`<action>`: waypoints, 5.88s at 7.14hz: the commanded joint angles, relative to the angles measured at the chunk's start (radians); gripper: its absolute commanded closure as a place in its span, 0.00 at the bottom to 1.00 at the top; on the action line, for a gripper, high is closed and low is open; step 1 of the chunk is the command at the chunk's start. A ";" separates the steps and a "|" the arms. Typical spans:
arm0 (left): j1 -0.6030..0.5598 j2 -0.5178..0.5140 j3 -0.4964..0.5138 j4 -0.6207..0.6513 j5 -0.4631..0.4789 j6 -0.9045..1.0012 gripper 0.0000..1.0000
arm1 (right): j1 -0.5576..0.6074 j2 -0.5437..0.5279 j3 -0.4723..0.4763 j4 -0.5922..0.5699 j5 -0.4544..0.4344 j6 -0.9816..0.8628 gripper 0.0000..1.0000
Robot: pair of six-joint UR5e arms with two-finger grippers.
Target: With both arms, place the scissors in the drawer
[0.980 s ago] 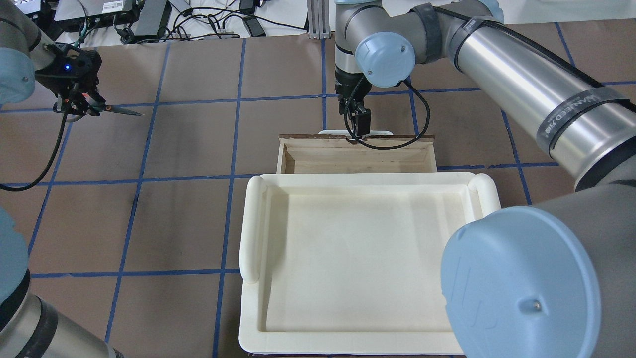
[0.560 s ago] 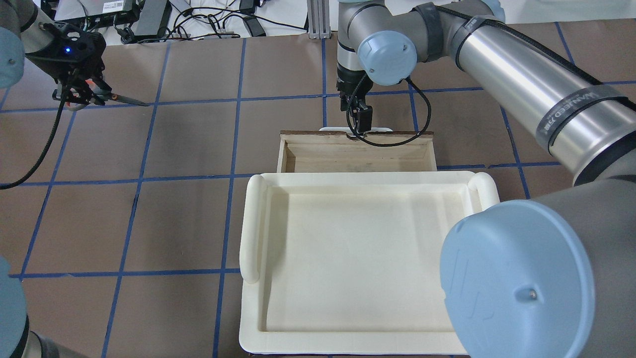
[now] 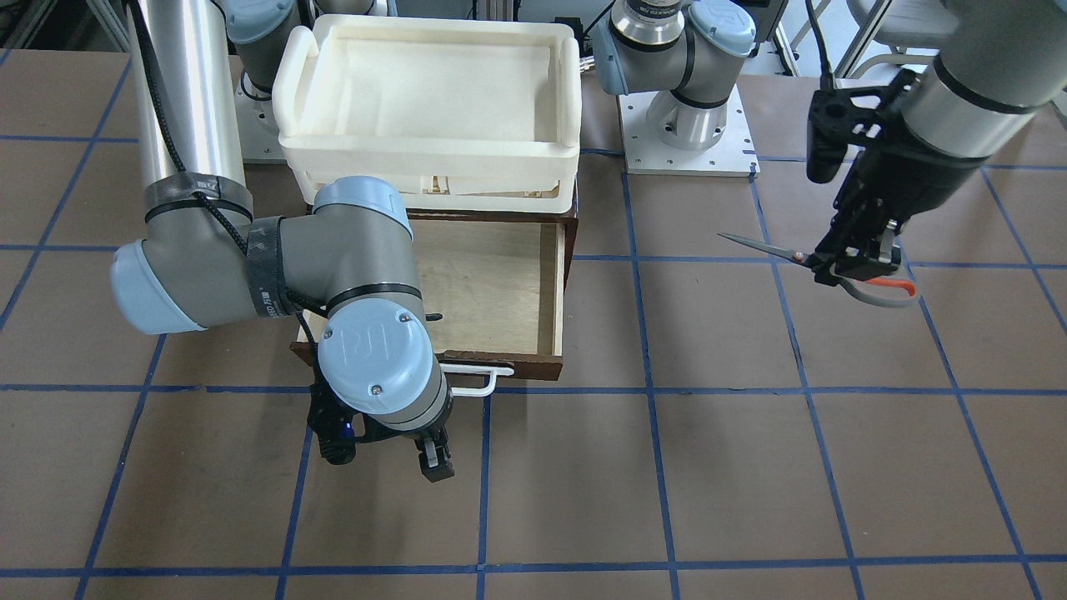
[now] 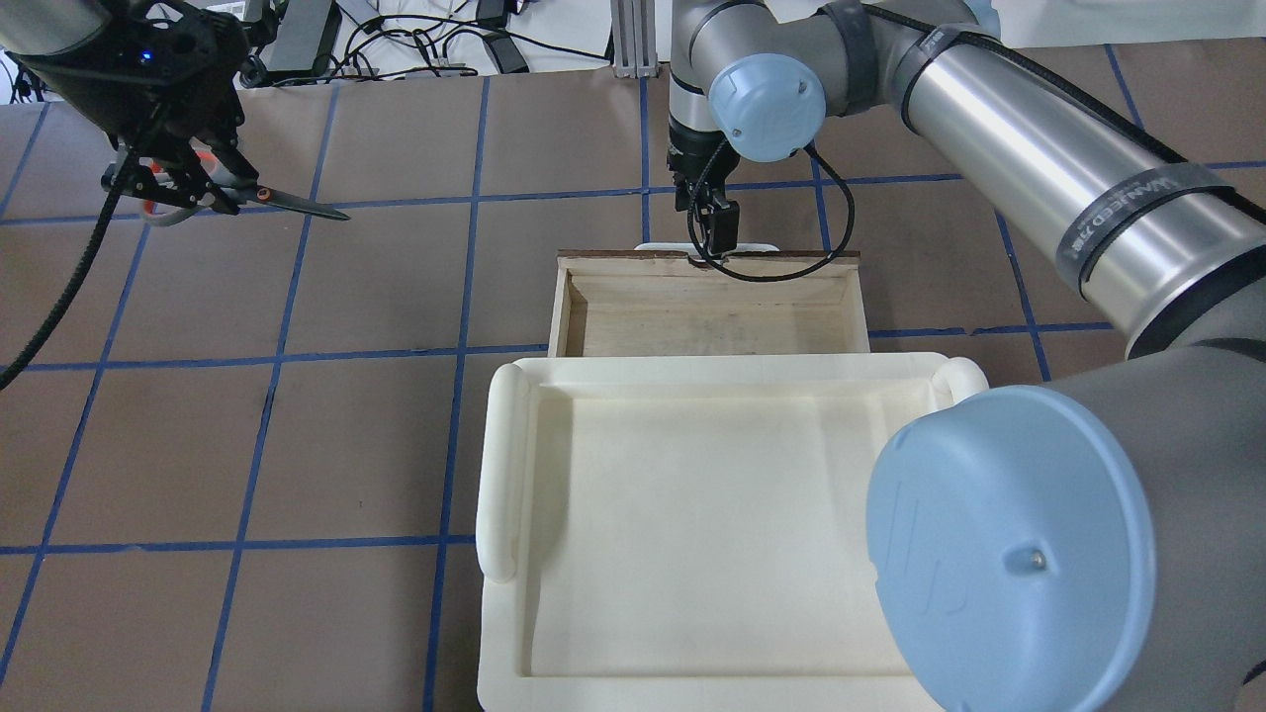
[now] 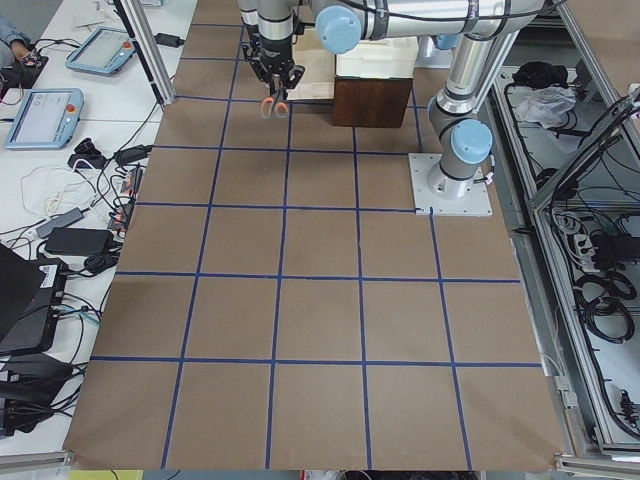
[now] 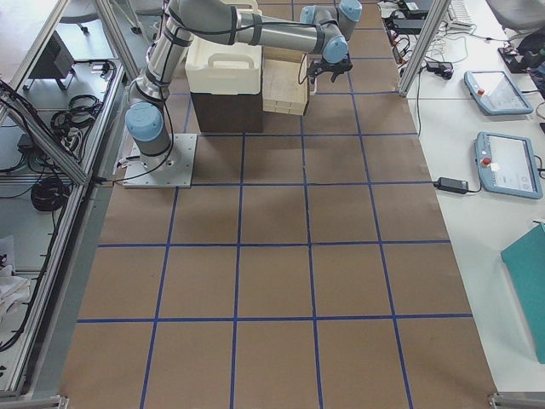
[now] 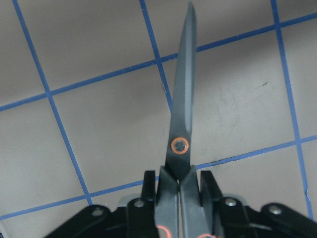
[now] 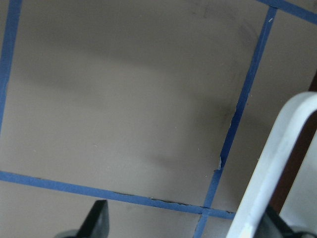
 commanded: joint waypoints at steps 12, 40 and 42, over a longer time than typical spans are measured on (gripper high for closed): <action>-0.215 -0.003 -0.002 -0.003 -0.029 -0.301 1.00 | -0.105 -0.347 0.044 0.078 -0.118 -0.880 0.00; -0.617 -0.303 -0.133 0.354 -0.047 -0.708 1.00 | -0.265 -0.566 0.200 0.095 -0.068 -1.400 0.00; -0.617 -0.303 -0.140 0.355 -0.049 -0.708 1.00 | -0.262 -0.574 0.203 0.107 -0.065 -1.403 0.00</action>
